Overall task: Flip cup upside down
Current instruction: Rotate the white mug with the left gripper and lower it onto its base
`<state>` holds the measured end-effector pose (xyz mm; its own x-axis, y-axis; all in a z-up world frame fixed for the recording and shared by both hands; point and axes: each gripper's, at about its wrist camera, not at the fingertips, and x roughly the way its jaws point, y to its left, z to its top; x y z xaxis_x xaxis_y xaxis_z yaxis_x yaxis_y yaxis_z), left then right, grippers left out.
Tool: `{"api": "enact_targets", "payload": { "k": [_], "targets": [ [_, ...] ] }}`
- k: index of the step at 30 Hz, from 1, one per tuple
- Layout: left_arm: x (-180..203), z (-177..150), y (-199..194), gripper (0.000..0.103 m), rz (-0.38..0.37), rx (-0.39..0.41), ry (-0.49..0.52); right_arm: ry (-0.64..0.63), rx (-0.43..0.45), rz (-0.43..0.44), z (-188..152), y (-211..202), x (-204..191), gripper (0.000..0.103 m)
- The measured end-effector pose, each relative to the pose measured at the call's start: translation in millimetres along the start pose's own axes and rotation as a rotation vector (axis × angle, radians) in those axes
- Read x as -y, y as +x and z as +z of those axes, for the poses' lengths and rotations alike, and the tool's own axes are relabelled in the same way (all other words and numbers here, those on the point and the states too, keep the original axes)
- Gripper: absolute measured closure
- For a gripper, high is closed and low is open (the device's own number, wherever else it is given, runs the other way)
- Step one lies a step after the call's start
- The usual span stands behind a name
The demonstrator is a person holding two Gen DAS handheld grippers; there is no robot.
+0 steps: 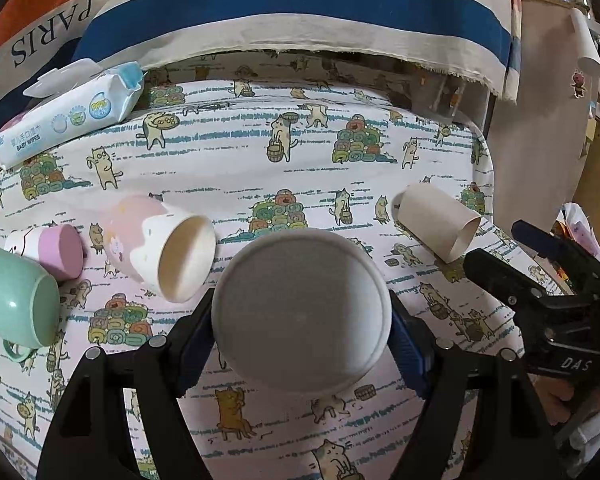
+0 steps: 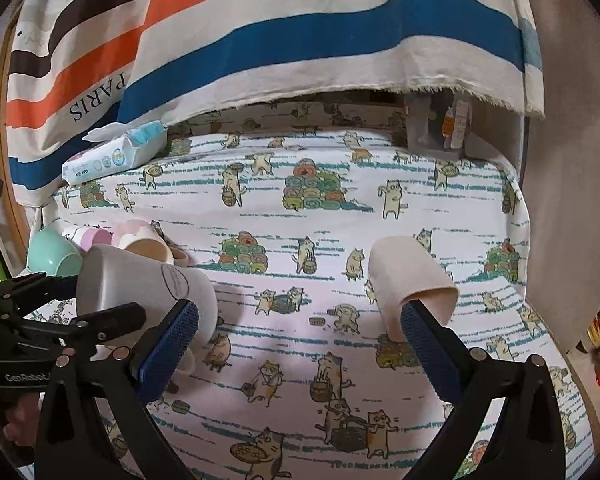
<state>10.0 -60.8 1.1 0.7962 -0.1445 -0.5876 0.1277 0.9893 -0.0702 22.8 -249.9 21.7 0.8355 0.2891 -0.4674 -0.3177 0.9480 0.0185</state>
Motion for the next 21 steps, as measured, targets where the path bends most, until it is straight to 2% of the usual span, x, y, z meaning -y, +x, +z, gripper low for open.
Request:
{"api": "enact_targets", "payload": {
  "k": [5, 15, 21],
  "targets": [
    [-1, 10, 8, 0.027, -0.002, -0.002, -0.008, -0.012, -0.001, -0.018, 0, 3, 3, 0.001],
    [8, 25, 30, 0.027, 0.039, 0.012, 0.046, -0.013, -0.016, -0.042, -3, 11, 11, 0.001],
    [3, 29, 40, 0.027, 0.070, 0.008, 0.041, -0.011, -0.015, -0.034, -3, 14, 10, 0.001]
  ]
}}
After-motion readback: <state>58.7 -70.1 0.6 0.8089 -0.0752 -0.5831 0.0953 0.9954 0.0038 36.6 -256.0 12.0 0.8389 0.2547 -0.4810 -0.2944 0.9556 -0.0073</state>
